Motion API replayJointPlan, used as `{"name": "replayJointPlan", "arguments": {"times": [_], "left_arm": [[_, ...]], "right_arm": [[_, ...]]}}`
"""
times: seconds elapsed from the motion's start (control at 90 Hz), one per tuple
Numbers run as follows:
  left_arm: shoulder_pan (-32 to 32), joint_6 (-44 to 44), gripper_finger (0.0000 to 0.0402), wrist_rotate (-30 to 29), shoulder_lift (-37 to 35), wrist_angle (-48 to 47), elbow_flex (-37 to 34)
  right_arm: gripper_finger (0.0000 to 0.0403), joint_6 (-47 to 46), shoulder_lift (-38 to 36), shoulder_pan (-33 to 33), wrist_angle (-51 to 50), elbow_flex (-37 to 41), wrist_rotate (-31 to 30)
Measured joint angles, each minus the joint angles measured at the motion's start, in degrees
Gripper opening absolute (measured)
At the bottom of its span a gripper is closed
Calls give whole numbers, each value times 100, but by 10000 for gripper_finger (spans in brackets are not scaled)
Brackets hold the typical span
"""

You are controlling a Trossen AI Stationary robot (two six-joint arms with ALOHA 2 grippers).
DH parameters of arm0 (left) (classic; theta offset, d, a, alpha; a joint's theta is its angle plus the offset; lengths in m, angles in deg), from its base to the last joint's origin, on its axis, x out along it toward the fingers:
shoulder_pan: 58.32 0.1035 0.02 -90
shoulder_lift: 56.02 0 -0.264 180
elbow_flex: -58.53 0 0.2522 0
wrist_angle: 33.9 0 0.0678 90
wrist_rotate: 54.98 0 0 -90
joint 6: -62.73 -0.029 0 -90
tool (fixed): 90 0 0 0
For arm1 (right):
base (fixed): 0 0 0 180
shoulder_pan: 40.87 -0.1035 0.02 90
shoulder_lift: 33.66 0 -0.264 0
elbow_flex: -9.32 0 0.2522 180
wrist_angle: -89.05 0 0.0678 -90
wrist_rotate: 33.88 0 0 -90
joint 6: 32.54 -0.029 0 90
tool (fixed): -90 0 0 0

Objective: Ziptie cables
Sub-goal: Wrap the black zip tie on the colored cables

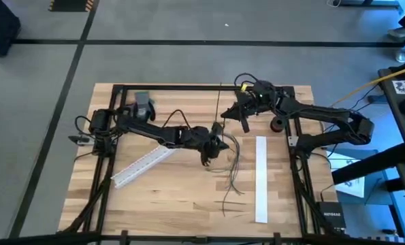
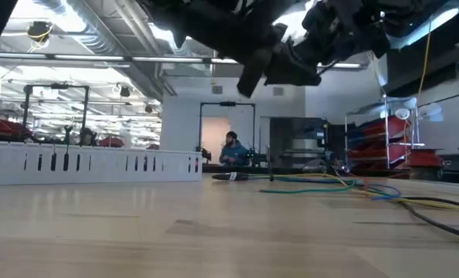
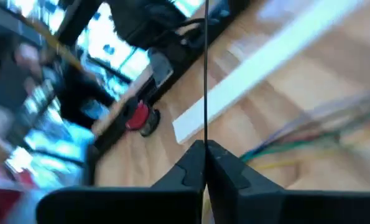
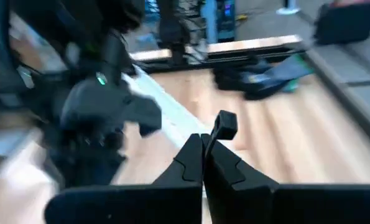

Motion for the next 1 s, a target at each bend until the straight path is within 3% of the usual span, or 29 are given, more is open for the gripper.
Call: {"name": "replayJointPlan", "arguments": {"times": [0.3, 0.633, 1.0], "left_arm": [[137, 2220, 1, 57, -236, -41, 2], [0, 2898, 0, -35, -335, 66, -5], [225, 4757, 0, -410, -862, 3212, -2006]], "right_arm": [[0, 1217, -2, -4, 132, 166, -1013], [0, 1353, -4, -7, 555, 483, -1189], [0, 1667, -7, 0, 1187, 485, -1324]]}}
